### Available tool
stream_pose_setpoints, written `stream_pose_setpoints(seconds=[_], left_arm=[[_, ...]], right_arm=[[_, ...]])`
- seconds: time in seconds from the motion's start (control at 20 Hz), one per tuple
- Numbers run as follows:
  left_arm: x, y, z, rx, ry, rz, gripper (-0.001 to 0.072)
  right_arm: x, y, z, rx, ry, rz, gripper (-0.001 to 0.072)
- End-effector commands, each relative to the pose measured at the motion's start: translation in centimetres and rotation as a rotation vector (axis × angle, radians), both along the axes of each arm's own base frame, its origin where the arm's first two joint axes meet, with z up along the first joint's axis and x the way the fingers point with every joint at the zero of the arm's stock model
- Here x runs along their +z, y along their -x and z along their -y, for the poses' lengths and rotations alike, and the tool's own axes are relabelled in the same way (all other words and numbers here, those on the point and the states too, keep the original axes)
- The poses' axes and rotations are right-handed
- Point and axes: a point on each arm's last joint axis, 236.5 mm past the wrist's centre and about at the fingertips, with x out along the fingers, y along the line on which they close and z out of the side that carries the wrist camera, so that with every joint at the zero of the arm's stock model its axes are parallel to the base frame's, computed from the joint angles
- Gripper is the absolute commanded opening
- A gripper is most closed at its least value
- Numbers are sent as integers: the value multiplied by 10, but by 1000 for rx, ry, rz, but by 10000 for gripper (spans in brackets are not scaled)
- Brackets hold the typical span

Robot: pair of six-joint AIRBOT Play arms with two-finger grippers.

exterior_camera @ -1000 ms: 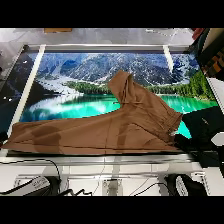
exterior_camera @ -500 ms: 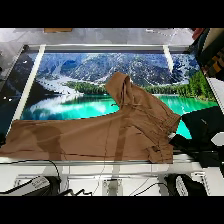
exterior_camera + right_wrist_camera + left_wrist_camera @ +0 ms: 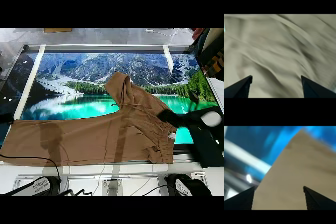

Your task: Fold the clothes and pants, and hang the long-sleeved shirts on hangers.

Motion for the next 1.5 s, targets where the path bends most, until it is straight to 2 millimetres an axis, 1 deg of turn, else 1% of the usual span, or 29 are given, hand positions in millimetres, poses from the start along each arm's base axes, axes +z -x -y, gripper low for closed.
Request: stream_pose_setpoints(seconds=[0.0, 0.1, 0.2, 0.25, 0.3, 0.35, 0.45, 0.6, 0.75, 0.85, 1.0, 1.2, 1.3, 1.35, 1.45], left_arm=[[21, -53, 42, -93, -16, 117, 693], [33, -72, 58, -103, -18, 199, 694], [45, -82, 70, -140, -30, 241, 694], [48, -85, 73, -151, -33, 252, 694], [50, -86, 75, -158, -35, 258, 693], [51, -86, 77, -160, -35, 258, 693], [50, -86, 77, -161, -34, 258, 693], [51, -88, 77, -163, -36, 264, 693], [53, -91, 77, -167, -40, 278, 694], [53, -91, 77, -167, -41, 278, 693], [53, -91, 77, -168, -41, 280, 693], [53, -91, 76, -168, -41, 280, 693], [53, -91, 76, -168, -41, 280, 693], [53, -91, 77, -168, -41, 280, 693], [53, -91, 77, -168, -41, 280, 693]], right_arm=[[4, -74, -80, 174, 27, 108, 654], [-9, -108, -124, 250, 38, 90, 654], [-22, -143, -160, 275, 29, 80, 652], [-28, -157, -174, 298, 28, 79, 635], [-36, -169, -188, 320, 28, 72, 606], [-44, -179, -198, 338, 27, 63, 604], [-56, -194, -208, 353, 25, 51, 604], [-69, -212, -211, 358, 39, 61, 567], [-93, -219, -206, 366, 83, 45, 566], [-105, -223, -198, 368, 122, 40, 566], [-107, -232, -192, 347, 146, 61, 562], [-122, -230, -188, 347, 166, 38, 546], [-121, -231, -189, 348, 165, 46, 401], [-120, -234, -191, 345, 162, 60, 372], [-117, -238, -195, 340, 158, 86, 236]])
